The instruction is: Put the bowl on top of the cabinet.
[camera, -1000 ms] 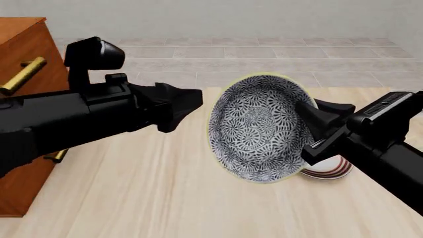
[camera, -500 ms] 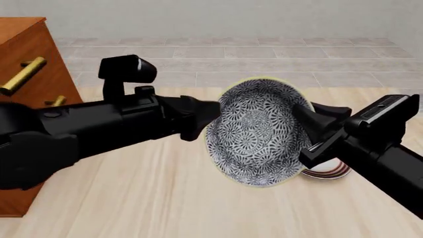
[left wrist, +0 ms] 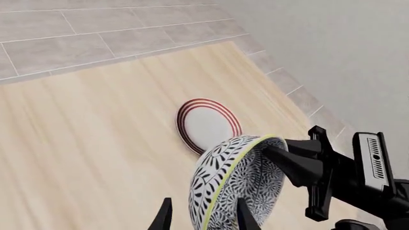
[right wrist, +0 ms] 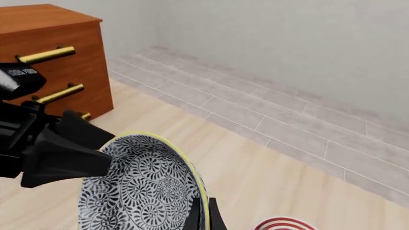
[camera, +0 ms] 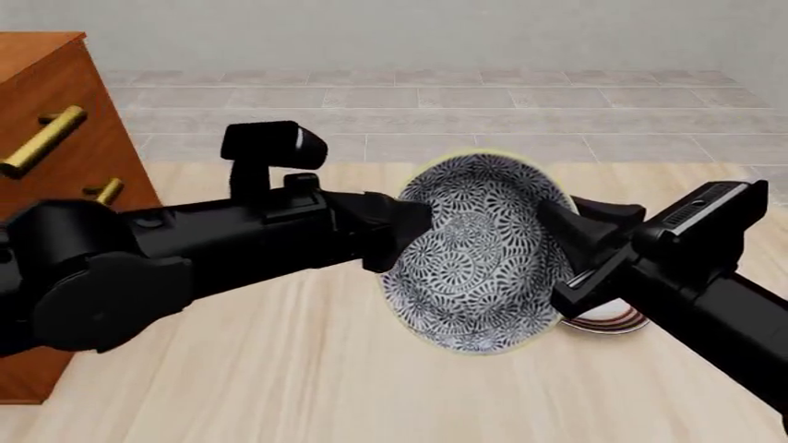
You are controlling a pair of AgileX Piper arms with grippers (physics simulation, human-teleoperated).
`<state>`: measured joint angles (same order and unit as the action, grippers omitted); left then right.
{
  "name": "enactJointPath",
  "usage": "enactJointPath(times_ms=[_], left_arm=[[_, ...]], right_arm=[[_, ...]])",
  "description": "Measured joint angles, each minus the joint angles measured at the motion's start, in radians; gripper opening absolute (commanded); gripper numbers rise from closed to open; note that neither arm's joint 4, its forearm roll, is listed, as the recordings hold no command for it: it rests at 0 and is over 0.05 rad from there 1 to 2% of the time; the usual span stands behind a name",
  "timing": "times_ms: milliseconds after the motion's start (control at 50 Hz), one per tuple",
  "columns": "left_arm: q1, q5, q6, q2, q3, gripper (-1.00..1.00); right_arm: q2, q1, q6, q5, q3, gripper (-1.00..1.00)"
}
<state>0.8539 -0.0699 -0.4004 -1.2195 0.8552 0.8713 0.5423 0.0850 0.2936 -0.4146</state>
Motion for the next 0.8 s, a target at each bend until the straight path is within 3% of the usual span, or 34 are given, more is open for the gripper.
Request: enactJointPath(times_ms=[740, 760, 800], left_arm=[[0.003, 0.06, 0.004, -0.083, -0.001, 1.0], [0.003, 0.061, 0.004, -0.084, -0.001, -1.0], [0.003, 0.063, 0.006, -0.085, -0.002, -1.0]], right_arm=[[0.0, 0.013, -0.013, 0.014, 0.018, -1.0], [0.0, 0.013, -0.013, 0.013, 0.018, -1.0], [-0.002, 0.014, -0.014, 0.013, 0.017, -1.0]])
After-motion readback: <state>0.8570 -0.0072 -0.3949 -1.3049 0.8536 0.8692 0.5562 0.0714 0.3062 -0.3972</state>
